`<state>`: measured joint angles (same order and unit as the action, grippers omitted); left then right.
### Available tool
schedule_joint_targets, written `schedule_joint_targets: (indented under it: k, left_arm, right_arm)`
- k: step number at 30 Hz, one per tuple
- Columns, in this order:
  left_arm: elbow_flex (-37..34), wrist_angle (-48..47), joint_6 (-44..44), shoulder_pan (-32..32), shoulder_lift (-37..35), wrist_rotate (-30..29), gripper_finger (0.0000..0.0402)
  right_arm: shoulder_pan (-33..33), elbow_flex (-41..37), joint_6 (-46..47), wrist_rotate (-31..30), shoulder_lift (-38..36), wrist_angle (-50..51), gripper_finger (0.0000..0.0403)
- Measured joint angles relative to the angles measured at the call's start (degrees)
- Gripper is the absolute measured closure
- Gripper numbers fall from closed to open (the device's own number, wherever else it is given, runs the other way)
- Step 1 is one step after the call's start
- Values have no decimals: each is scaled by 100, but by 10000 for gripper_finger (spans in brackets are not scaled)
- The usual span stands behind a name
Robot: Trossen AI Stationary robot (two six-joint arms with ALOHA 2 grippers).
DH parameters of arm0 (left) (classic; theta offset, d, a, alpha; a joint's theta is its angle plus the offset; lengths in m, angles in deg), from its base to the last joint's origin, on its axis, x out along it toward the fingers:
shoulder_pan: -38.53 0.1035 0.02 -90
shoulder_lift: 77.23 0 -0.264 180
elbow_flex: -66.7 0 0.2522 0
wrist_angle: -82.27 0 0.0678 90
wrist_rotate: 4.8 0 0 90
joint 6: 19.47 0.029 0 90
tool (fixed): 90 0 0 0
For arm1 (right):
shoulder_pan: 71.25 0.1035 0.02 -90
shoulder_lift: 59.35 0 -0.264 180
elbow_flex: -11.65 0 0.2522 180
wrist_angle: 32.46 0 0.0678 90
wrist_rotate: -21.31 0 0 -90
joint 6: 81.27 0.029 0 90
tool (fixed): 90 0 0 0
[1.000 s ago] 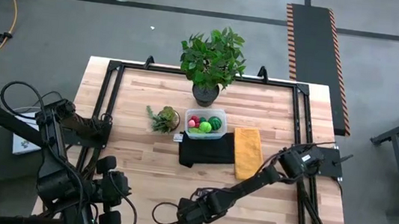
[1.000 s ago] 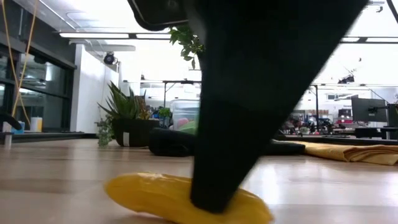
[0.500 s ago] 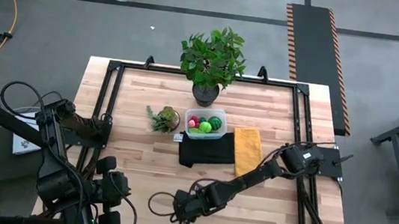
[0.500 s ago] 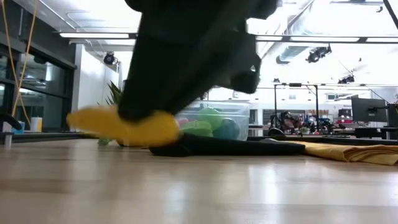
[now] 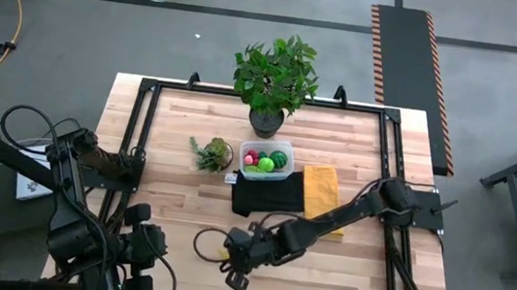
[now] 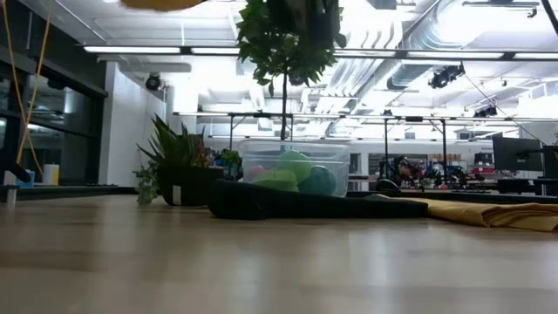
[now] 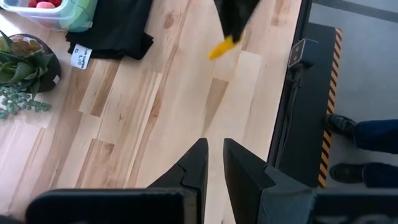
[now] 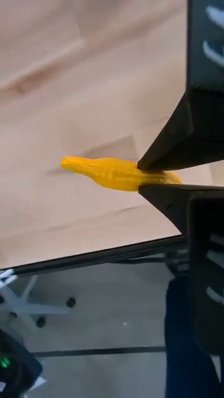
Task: Pick and placing Produce into tupperware
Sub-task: Put the baby corn into the transparent bin
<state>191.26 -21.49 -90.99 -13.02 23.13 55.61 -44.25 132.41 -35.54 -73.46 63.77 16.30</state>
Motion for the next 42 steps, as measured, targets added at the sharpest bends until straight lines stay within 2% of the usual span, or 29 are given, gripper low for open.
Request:
schedule_joint_targets:
  k: [11, 22, 34, 42]
  left_arm:
    - [0, 0, 76, 7, 4, -2, 360]
    - [0, -2, 25, 17, 4, -134, 360]
    - [0, 74, -384, 28, 4, -676, 360]
    - [0, 96, -528, 448, 4, -797, 360]
  right_arm:
    - [-2, 0, -58, -572, -700, 1336, 381]
    - [1, 2, 77, -1042, -1492, 3256, 381]
    - [35, 2, -88, -1481, -2305, 4804, 381]
    - [81, -39, -324, -2130, -2846, 5486, 381]
